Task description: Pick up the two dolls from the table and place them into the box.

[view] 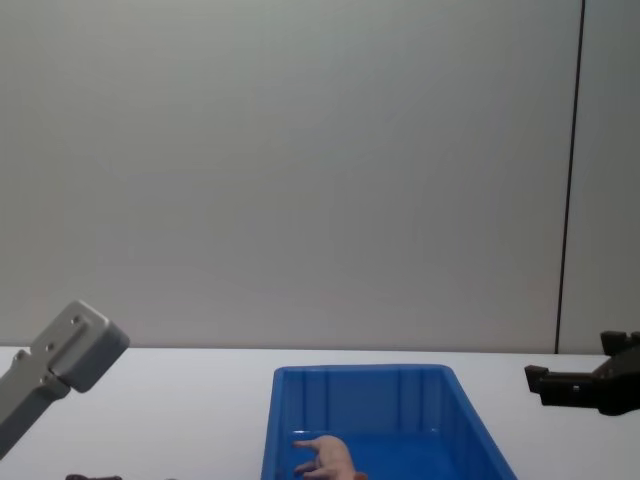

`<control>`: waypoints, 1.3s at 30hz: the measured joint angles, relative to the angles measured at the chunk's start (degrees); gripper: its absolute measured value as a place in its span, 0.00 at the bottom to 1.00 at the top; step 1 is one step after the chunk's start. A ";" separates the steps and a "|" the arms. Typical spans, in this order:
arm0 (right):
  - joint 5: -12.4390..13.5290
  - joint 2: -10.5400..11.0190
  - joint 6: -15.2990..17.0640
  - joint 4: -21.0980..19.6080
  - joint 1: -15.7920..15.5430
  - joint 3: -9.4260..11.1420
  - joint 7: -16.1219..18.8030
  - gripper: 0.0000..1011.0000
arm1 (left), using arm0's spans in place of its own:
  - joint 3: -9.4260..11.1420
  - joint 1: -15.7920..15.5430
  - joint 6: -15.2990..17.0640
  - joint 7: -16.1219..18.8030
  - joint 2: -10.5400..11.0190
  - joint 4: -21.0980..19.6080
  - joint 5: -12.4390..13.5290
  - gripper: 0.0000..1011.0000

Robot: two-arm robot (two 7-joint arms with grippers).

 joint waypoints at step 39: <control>0.01 0.00 0.00 0.00 0.00 0.00 0.00 0.99 | 0.24 -5.61 -0.62 -0.64 -3.10 -9.54 5.51 0.34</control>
